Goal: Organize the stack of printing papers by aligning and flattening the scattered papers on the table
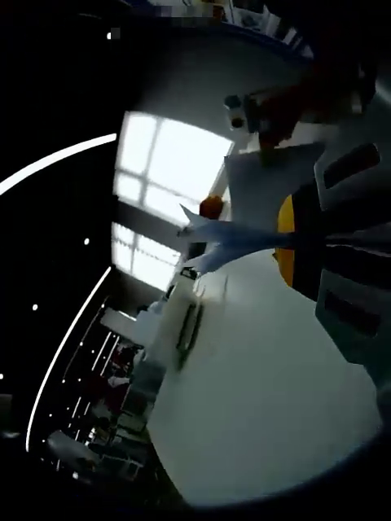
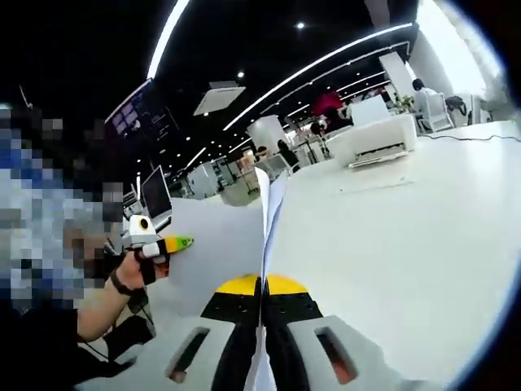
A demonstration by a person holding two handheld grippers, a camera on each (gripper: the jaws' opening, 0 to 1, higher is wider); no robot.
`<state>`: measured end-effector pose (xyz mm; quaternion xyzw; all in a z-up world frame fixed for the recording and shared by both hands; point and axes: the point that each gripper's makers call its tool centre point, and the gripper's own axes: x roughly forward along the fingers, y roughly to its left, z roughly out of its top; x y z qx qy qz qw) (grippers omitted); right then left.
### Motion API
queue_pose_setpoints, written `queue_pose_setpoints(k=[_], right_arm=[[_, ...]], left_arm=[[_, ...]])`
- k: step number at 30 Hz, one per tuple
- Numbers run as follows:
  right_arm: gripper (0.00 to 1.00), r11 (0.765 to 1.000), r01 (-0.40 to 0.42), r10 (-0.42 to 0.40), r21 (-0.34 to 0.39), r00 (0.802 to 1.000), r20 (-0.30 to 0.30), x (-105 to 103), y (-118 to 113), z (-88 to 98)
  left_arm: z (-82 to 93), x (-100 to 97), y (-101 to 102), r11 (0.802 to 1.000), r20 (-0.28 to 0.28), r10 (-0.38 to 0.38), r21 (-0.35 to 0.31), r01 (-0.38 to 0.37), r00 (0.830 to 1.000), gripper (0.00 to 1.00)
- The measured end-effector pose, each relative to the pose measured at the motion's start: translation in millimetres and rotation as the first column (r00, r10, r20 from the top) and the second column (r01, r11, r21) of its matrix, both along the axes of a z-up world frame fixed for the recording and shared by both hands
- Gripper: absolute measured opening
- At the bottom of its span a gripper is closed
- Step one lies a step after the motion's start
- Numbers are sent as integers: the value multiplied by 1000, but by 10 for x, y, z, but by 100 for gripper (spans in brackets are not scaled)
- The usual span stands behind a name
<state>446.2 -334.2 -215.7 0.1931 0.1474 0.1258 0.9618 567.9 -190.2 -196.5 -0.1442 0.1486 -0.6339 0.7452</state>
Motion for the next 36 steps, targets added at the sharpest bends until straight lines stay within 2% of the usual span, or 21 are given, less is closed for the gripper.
queue_pose_setpoints(k=[1, 5, 6, 11, 14, 18, 19, 22, 26, 29, 32, 36], right_arm=[[0, 999, 18, -19, -35, 1000, -9, 43, -58, -58], [0, 992, 36, -40, -120, 999, -34, 148, -120, -234], [0, 990, 37, -42, -135, 998, -39, 159, -131, -260], [0, 987, 39, -46, -157, 998, -44, 250, -164, -363], [0, 985, 56, -64, -165, 997, -44, 327, -268, -420], [0, 986, 63, -69, -152, 997, -38, 424, -355, -454], [0, 985, 62, -68, -159, 997, -33, 460, -370, -471], [0, 968, 78, -94, -237, 994, -57, 521, -473, -591], [0, 951, 92, -116, -296, 991, -65, 590, -572, -671], [1, 945, 110, -137, -308, 988, -65, 607, -638, -693], [8, 919, 119, -159, -377, 984, -78, 596, -746, -788], [16, 914, 122, -168, -386, 982, -90, 603, -792, -890]], left_arm=[[-28, 29, -38, 1000, 17, 5, -7, -5, 1000, 6], [-185, 166, -106, 1000, -6, 21, -4, -21, 1000, 6], [-213, 138, -91, 1000, -11, 22, -4, -22, 1000, 6], [-375, 196, -172, 999, -4, 45, 25, -45, 999, 6], [-441, 221, -225, 997, 11, 54, 45, -55, 998, 6], [-567, 238, -300, 994, 66, 56, 95, -62, 996, 6], [-638, 249, -319, 989, 102, 52, 130, -65, 993, 6], [-743, 257, -394, 985, 118, 56, 158, -75, 991, 6], [-849, 280, -444, 969, 249, 40, 227, -99, 968, 6], [-880, 304, -458, 965, 247, 48, 238, -109, 968, 7], [-925, 361, -448, 956, 263, 59, 264, -131, 963, 9], [-973, 450, -433, 932, 394, 71, 301, -202, 916, 14]])
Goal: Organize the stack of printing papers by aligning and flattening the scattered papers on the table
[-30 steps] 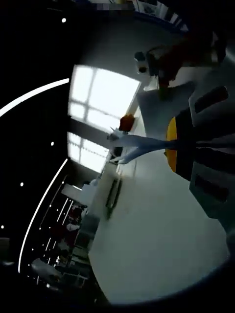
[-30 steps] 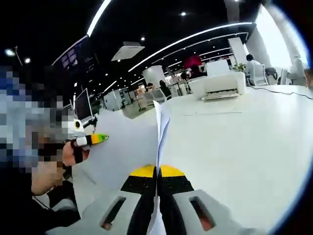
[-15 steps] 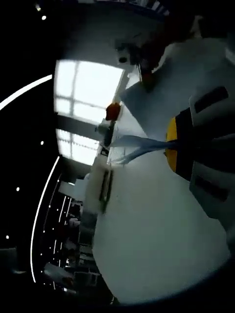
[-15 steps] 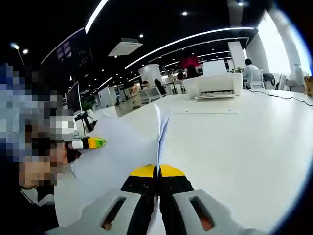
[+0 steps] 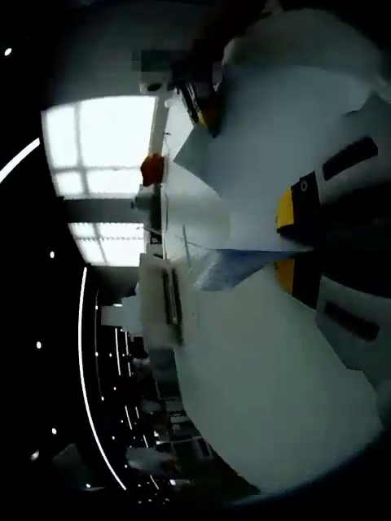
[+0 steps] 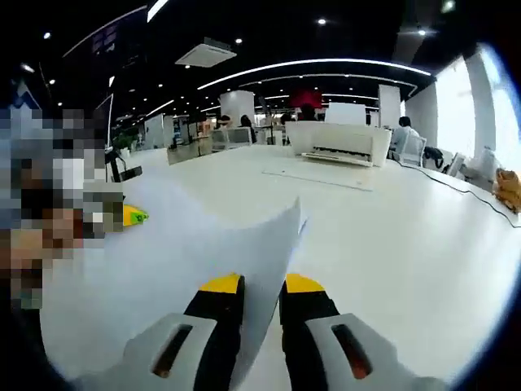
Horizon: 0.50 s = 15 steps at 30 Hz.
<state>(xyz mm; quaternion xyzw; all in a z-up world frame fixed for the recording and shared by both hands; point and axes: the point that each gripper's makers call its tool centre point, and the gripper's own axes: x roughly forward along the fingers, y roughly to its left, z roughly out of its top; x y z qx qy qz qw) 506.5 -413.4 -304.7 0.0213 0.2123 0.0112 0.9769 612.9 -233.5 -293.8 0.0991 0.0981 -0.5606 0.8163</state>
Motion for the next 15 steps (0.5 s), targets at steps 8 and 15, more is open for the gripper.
queue_pose_setpoints(k=[8, 15], right_arm=[[38, 1000, 19, -19, 7, 1000, -13, 4, -52, -97], [55, 998, 21, -22, -59, 1000, -10, 30, -23, -104]], left_arm=[[-54, 46, 3, 999, 30, 27, 37, -29, 999, 23], [-42, 277, 37, 995, 136, 80, 42, -87, 987, 43]])
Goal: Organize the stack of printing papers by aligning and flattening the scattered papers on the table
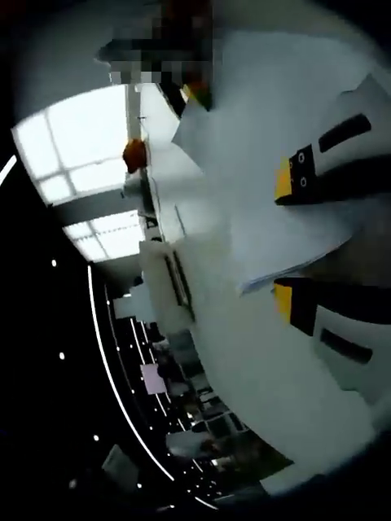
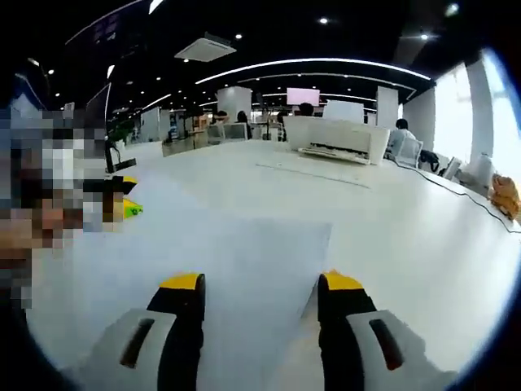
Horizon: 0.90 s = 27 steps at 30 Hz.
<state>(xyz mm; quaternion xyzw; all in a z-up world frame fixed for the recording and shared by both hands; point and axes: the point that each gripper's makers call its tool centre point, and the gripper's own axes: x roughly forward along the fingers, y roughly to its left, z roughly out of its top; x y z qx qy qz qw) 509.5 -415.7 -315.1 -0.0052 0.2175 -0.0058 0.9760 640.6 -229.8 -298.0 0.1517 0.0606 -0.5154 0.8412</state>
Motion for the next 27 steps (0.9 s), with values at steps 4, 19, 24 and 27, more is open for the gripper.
queue_pose_setpoints(k=[4, 19, 24, 27], right_arm=[[68, 999, 10, -9, -40, 1000, 15, 20, -17, 12], [89, 998, 65, -64, -18, 995, 77, 21, -91, 98], [90, 999, 52, -51, -13, 995, 83, -1, -52, 123], [90, 998, 61, -60, -5, 989, 134, -6, -55, 251]], left_arm=[[18, 128, 0, 999, -10, 33, -23, -33, 999, 63], [171, 123, 60, 991, -31, 44, -125, -48, 999, 66], [241, 108, 104, 983, -49, 44, -174, -52, 998, 73], [286, 103, 159, 980, -31, 55, -190, -60, 998, 78]])
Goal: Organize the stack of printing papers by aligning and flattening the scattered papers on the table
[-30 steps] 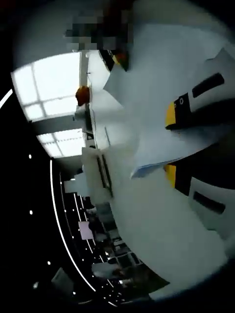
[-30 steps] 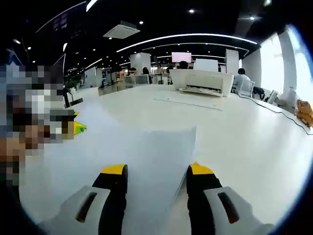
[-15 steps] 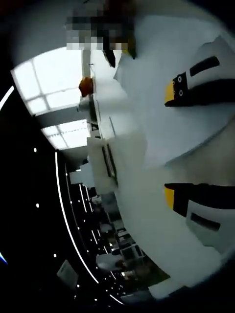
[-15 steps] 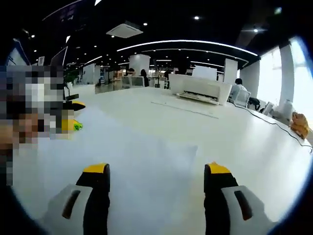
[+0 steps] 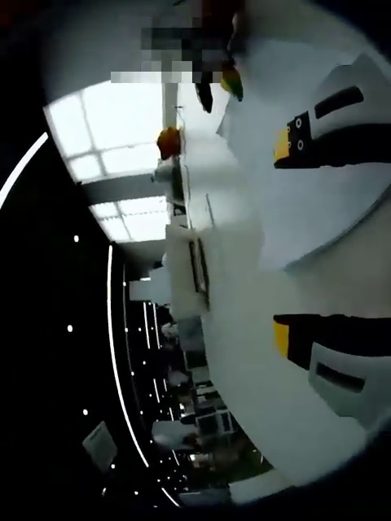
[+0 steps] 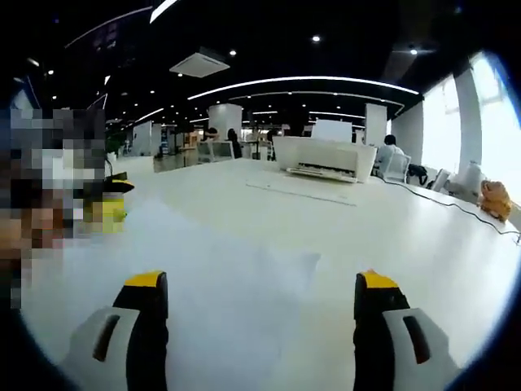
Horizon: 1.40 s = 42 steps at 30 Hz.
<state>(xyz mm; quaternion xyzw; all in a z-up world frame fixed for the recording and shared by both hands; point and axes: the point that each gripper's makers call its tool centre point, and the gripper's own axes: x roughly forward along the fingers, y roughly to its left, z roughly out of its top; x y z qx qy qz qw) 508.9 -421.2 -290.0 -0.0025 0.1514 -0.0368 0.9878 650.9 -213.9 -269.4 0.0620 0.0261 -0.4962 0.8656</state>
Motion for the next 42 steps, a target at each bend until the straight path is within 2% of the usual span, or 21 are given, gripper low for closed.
queue_pose_setpoints(k=[3, 6, 10, 14, 17, 23, 34, 37, 42], right_arm=[[90, 999, 3, -4, 39, 1000, 25, -24, -1, 53], [90, 998, 13, -14, 57, 1000, 25, -82, -32, 58], [90, 998, 20, -23, 67, 999, 45, -178, -37, 87], [90, 999, 25, -26, 30, 999, 37, -328, -1, 64], [90, 1000, 24, -24, -7, 999, 22, -482, 76, 35], [90, 999, 17, -16, -27, 1000, 27, -720, 183, 50], [90, 1000, 8, -7, -8, 999, 38, -1113, 399, 135], [90, 1000, -1, 2, -17, 1000, 21, -1190, 441, 116], [90, 1000, 5, -4, -24, 1000, 30, -1394, 497, 187]], left_arm=[[33, -4, 41, 1000, 11, 5, -12, -4, 1000, 86], [53, -105, 91, 1000, 17, -6, -15, 6, 1000, 97], [51, -174, 157, 1000, 28, -11, -2, 11, 1000, 97], [29, -259, 199, 1000, 28, -15, 16, 14, 1000, 97], [37, -324, 241, 1000, 25, -18, 15, 18, 1000, 97], [88, -505, 354, 1000, 29, -29, -8, 29, 999, 97], [108, -765, 602, 1000, 28, -10, 5, 10, 1000, 97], [126, -832, 674, 1000, 22, -8, 3, 7, 1000, 97], [181, -977, 837, 1000, 22, -5, 13, 5, 1000, 97]])
